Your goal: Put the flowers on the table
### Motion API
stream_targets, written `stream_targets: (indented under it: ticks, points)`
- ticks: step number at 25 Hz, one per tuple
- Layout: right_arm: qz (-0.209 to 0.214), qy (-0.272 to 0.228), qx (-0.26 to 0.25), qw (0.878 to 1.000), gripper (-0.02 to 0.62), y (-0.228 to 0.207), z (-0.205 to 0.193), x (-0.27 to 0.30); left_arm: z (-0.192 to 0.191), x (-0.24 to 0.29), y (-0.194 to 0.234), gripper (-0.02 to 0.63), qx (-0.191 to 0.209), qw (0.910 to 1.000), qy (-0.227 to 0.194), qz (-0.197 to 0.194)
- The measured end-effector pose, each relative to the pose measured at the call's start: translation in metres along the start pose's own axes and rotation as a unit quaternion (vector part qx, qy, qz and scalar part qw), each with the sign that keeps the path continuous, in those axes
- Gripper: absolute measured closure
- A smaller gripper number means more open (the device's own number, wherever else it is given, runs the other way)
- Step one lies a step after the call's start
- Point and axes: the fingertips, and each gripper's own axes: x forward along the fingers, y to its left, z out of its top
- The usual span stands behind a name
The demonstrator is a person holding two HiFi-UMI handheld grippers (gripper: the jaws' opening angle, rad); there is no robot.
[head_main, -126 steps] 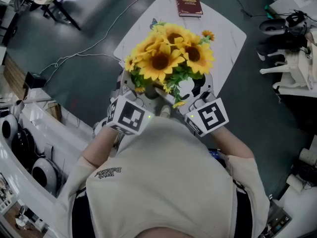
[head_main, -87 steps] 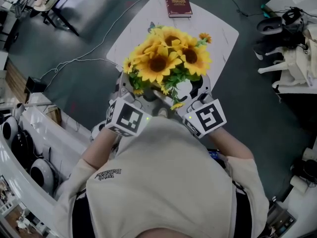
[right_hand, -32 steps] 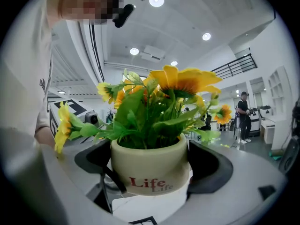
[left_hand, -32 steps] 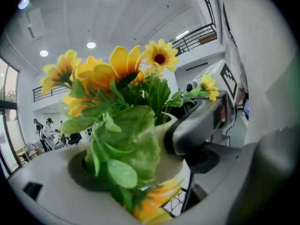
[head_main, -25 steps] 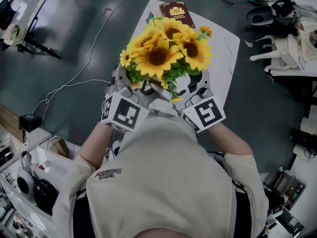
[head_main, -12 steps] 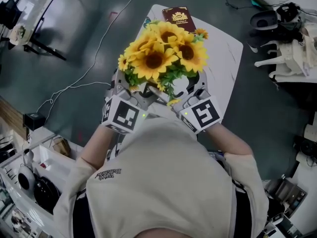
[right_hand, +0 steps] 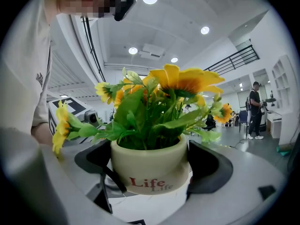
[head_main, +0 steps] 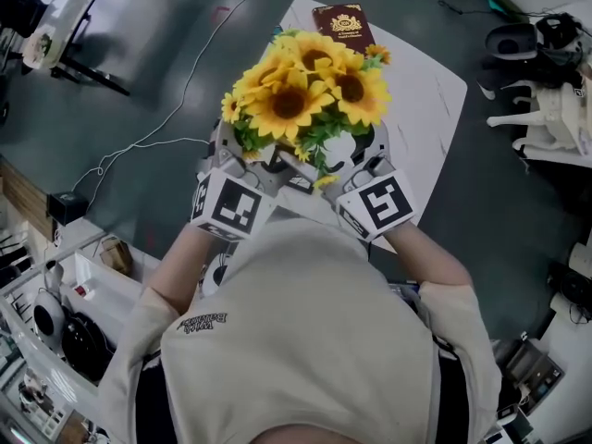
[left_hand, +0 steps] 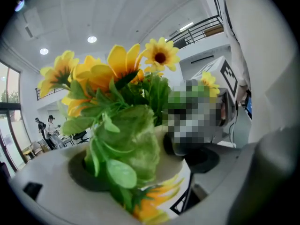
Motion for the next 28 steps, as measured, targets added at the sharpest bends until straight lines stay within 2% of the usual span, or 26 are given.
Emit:
stream_targets:
  ticks: [10,20,28]
  points:
    - [-0.016,-0.013,-0.011,1.000,0.087,-0.036,0.008,0.027,0.010,0.028,0.038,0.126,0.027,0.9994,-0.021,0.003]
    - [-0.013,0.002,-0.015,1.000,0.087,-0.080,-0.003,0.087,-0.015,0.066,0.095,0.126,0.063,0.9973,-0.036,0.013]
    - [-0.023,0.034,-0.015,0.999,0.087,-0.114,-0.048,0.129,-0.063,0.111,0.121,0.126,0.031,0.9983,-0.049,0.001]
